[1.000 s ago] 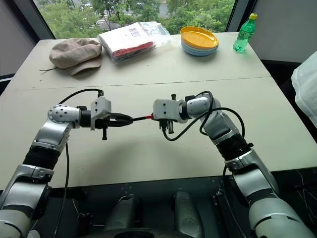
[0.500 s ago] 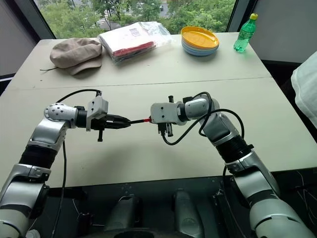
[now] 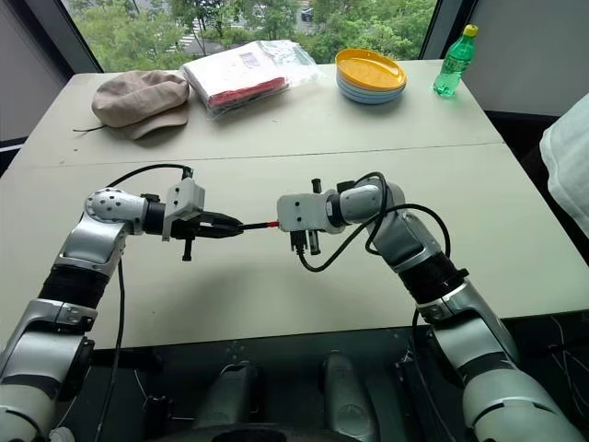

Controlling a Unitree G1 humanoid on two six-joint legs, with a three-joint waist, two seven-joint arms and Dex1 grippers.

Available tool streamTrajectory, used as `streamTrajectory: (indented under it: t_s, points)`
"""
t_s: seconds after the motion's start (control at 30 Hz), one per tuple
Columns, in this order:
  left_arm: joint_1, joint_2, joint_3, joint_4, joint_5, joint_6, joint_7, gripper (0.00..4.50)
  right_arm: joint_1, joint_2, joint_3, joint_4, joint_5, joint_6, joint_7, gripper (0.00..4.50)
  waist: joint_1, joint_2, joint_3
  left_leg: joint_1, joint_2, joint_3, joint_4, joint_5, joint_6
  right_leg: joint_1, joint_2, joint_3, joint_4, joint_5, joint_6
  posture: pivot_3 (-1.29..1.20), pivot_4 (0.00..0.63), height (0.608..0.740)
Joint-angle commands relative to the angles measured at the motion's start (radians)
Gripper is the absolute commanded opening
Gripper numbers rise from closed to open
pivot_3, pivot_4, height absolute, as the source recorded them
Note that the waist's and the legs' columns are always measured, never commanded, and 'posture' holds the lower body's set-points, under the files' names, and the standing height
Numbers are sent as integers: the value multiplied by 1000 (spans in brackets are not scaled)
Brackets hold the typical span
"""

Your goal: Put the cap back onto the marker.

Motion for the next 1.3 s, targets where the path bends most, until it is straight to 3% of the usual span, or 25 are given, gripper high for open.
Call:
streamTrajectory:
  t_s: [0.03,0.63,1.3]
  points:
    - [-20,-20,-4,-29,-3,6,30,0,-28,59,13,-77,20,-10,-28,41,0,0,0,0,0,0,0,0,0,0,0,0,0,0,0,0,150,740]
    - [-22,-31,-1,-58,-34,30,0,0,-46,106,30,-98,31,-57,-25,41,0,0,0,0,0,0,0,0,0,0,0,0,0,0,0,0,150,740]
    - [7,-22,19,-75,-15,49,44,0,-59,77,12,-25,-36,-87,-39,41,0,0,0,0,0,0,0,0,0,0,0,0,0,0,0,0,150,740]
